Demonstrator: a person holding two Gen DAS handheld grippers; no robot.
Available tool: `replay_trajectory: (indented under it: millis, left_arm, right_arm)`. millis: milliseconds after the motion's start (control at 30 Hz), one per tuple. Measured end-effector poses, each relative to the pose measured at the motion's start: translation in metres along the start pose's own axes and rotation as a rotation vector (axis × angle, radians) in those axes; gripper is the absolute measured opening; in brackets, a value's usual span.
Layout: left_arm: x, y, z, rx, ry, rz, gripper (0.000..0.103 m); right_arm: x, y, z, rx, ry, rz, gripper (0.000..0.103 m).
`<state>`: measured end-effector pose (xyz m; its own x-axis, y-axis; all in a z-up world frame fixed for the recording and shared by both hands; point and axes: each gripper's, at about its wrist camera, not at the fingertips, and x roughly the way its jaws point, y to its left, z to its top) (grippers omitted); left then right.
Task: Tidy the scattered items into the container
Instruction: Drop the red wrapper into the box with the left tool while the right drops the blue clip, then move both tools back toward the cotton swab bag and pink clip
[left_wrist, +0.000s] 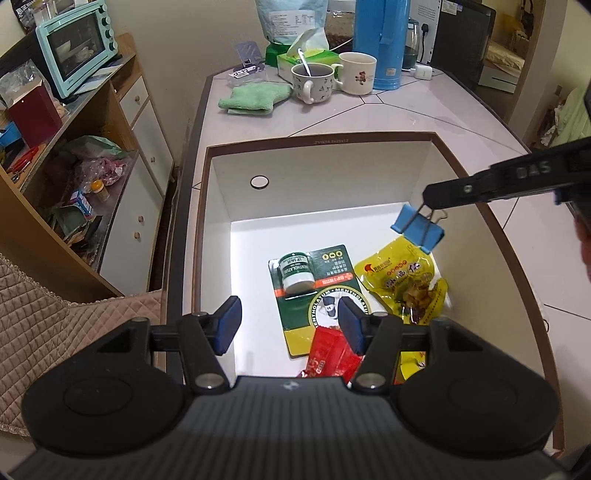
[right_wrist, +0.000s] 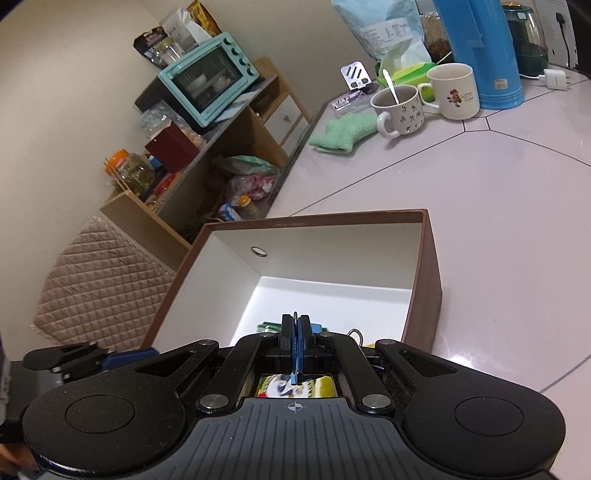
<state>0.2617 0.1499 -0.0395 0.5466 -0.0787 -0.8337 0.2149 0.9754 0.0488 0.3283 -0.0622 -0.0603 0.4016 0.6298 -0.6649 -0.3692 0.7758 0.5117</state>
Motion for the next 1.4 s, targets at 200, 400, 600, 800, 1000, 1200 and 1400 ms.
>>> replay_trajectory:
  millis: [200,400,600,800,1000,1200,1400]
  left_arm:
    - [0.007,0.002,0.002,-0.007,0.010,0.003,0.053]
    - [0.005,0.002,0.004,-0.007,0.006,0.010,0.053]
    - [0.000,-0.001,0.001,-0.007,0.001,0.011,0.054]
    - [-0.012,-0.005,-0.002,-0.006,-0.015,0.018,0.056]
    - [-0.026,-0.009,-0.010,-0.014,-0.025,0.027,0.059]
    - [-0.044,-0.016,-0.023,-0.017,-0.031,0.034,0.064]
    - [-0.061,-0.027,-0.038,-0.015,-0.031,0.042,0.068]
  right_arm:
    - [0.005,0.003,0.013,-0.051,-0.076,0.047,0.001]
    - [-0.016,0.012,0.015,-0.070,-0.198,0.038,0.103]
    - [-0.039,0.013,0.010,-0.044,-0.226,0.035,0.102]
    - [-0.065,0.020,-0.004,-0.055,-0.131,-0.014,0.103]
    - [-0.084,0.032,-0.033,-0.096,-0.057,-0.079,0.103]
    - [-0.096,0.054,-0.062,-0.203,-0.030,-0.111,0.103]
    - [-0.106,0.073,-0.085,-0.276,-0.027,-0.109,0.103]
